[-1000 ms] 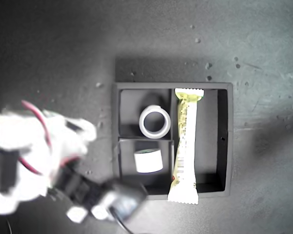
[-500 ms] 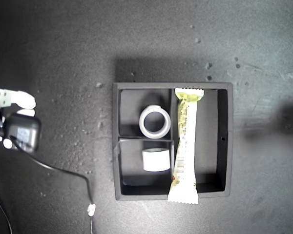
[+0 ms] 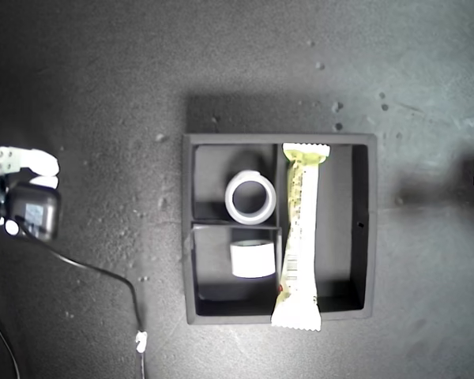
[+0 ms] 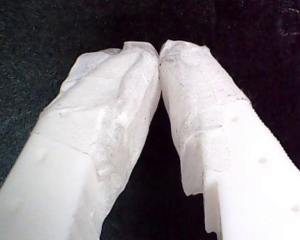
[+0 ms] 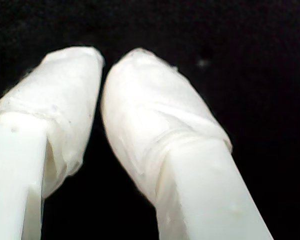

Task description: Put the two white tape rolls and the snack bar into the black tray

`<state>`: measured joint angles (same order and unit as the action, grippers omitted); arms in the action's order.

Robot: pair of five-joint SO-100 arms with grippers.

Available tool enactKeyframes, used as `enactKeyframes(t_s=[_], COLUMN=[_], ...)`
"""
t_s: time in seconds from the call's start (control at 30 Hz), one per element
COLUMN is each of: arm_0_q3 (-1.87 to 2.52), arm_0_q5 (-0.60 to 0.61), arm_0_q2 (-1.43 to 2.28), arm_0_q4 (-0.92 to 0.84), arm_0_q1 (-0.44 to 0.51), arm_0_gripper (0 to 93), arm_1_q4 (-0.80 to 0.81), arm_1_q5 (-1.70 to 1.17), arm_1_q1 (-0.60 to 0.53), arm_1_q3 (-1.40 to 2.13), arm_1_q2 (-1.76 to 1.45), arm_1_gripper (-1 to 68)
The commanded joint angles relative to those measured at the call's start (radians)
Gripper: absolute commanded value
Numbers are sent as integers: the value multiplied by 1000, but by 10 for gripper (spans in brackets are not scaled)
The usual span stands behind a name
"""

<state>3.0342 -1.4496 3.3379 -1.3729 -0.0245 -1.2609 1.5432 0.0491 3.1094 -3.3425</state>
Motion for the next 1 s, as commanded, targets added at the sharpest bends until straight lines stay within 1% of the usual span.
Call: enactKeyframes(t_s=[0.0, 0.1, 0.13, 0.2, 0.23, 0.3, 0.33, 0.4, 0.43, 0.5, 0.57, 0.6, 0.63, 0.7, 0.73, 0.97], arm_0_q3=[55, 89, 95, 104, 104, 104, 104, 104, 104, 104, 104, 104, 104, 104, 104, 104], arm_0_q5=[-12, -9, -6, -23, -31, -75, -46, -20, -41, -140, -95, -94, -64, 84, 115, 109], arm_0_q2=[51, 51, 51, 51, 51, 51, 51, 51, 51, 51, 17, 12, 23, 49, 49, 49], arm_0_q4=[3, 26, 34, 34, 26, -17, -20, -2, 2, -21, -28, -28, -28, -23, -23, -23], arm_0_q1=[21, 23, 25, 28, 34, 35, 31, 34, 38, 55, 51, 63, 80, 84, 84, 84], arm_0_gripper=[-1, -1, -1, -1, 0, 0, 0, 0, 1, 1, 1, 1, 1, 1, 1, 1], arm_1_q4=[-12, -44, -55, -80, -80, -81, -81, -83, -83, -83, -83, -83, -83, -83, -81, -81], arm_1_q5=[-149, -110, -87, -28, -28, -25, -25, -20, -8, -83, -109, -126, -135, -144, -144, -144], arm_1_q1=[-18, -46, -66, -115, -127, -144, -144, -144, -143, -107, -106, -104, -103, -117, -121, -124], arm_1_q3=[14, 14, 14, 15, 15, 15, 15, 15, 15, 15, 15, 15, 15, 15, 15, 15], arm_1_q2=[-5, -5, -5, -5, -5, 5, 8, 8, 8, 8, 8, 8, 8, 5, -3, -5], arm_1_gripper=[-3, -1, 12, 67, 69, 23, -1, -2, -2, 0, 0, 0, 0, 0, 0, 0])
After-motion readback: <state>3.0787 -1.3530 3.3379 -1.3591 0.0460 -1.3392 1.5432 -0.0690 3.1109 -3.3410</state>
